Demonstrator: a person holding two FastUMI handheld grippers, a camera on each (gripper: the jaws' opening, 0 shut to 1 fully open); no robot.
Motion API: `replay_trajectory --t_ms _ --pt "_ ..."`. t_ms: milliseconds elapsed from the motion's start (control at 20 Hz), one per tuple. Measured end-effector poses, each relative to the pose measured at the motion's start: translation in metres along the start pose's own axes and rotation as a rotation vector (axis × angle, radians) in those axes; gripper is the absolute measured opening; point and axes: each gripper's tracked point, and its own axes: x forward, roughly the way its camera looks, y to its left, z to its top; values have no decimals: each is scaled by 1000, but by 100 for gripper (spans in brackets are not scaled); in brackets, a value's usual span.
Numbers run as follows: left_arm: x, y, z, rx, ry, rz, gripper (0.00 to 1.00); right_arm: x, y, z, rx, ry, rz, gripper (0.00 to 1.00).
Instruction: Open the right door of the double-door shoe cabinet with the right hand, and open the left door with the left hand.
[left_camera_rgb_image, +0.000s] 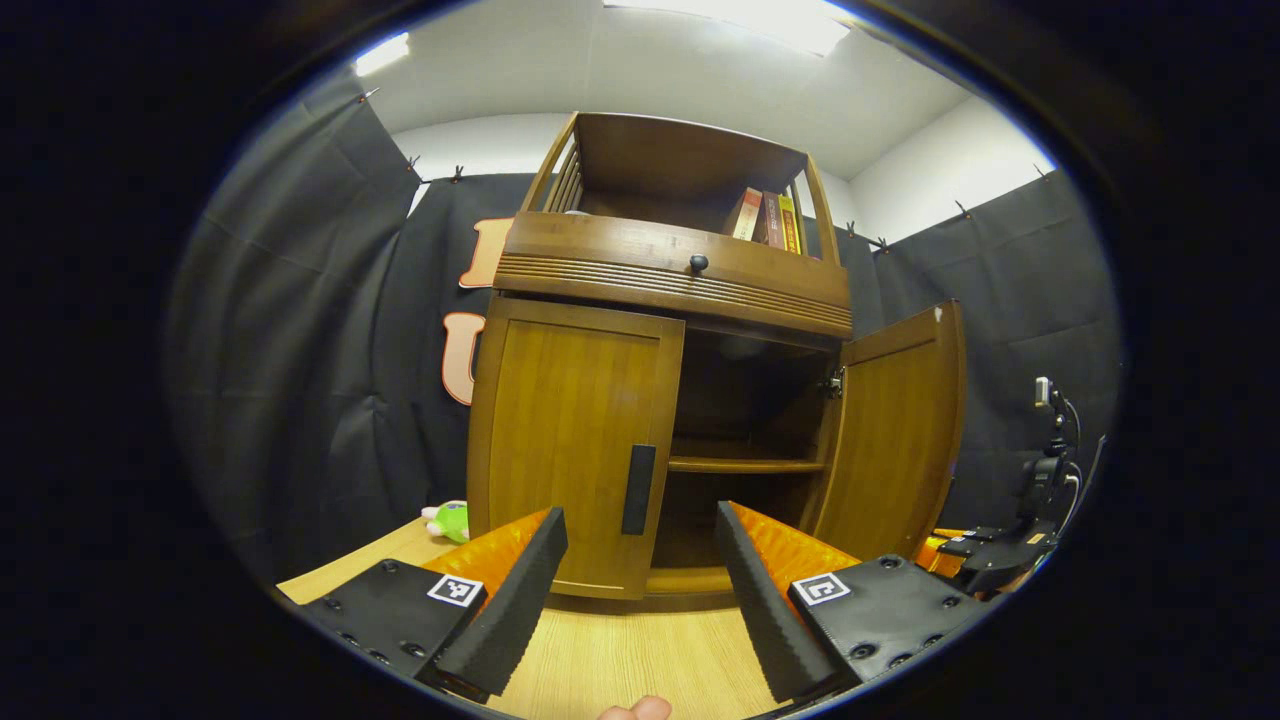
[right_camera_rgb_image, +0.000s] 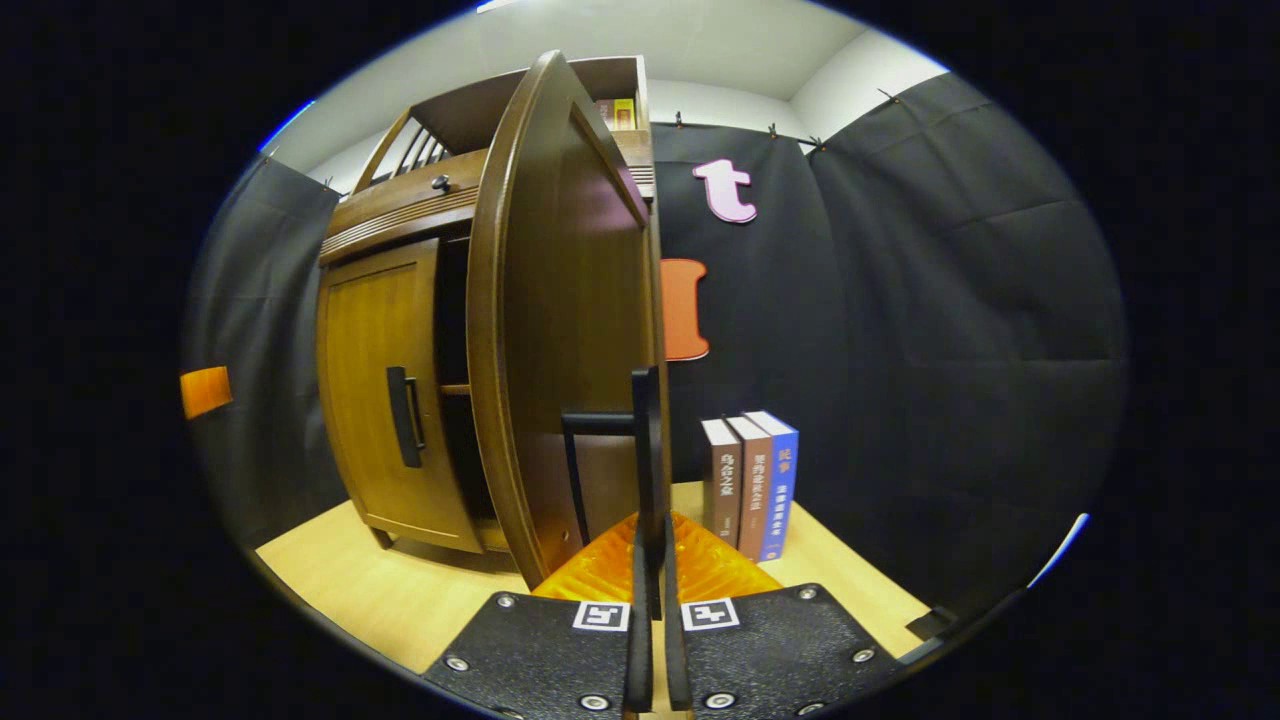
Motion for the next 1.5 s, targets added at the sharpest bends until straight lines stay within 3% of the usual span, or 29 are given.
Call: replay_trajectory --t_ms 50,100,300,750,800,850,900,950,1000,1250,1300,1350,1400,1500 --pt "1 -2 1 1 0 -2 94 -1 -3 0 14 -1 13 4" --pt "2 -3 2 0 -3 -5 94 0 -7 1 27 -5 24 1" --pt "2 -4 3 10 -9 -3 99 2 -25 3 23 -8 100 1" --pt "0 1 1 16 -3 15 95 13 -64 6 51 -4 276 2" --pt "1 0 1 17 -5 13 95 14 -66 7 54 -6 297 13" --pt "2 -1 2 16 -6 10 99 15 -67 8 60 -7 314 14" --pt "3 -2 2 15 -7 6 99 13 -66 7 73 1 328 0" --pt "4 -3 2 12 -8 1 96 11 -66 7 86 5 323 15" --pt "6 -4 0 9 -10 -2 96 7 -67 6 83 4 312 7" --pt "14 -6 -6 -2 0 -17 94 -25 -75 4 32 9 196 5" --pt "18 -6 -7 -4 4 -20 96 -34 -75 10 17 -3 170 15" --pt "22 -5 -8 -5 8 -22 96 -45 -71 19 12 -14 153 14" --pt "27 -4 -9 -5 9 -24 95 -56 -63 27 22 -29 142 3" --pt "42 -3 -12 -6 14 -32 96 -77 -38 40 55 -49 147 3"
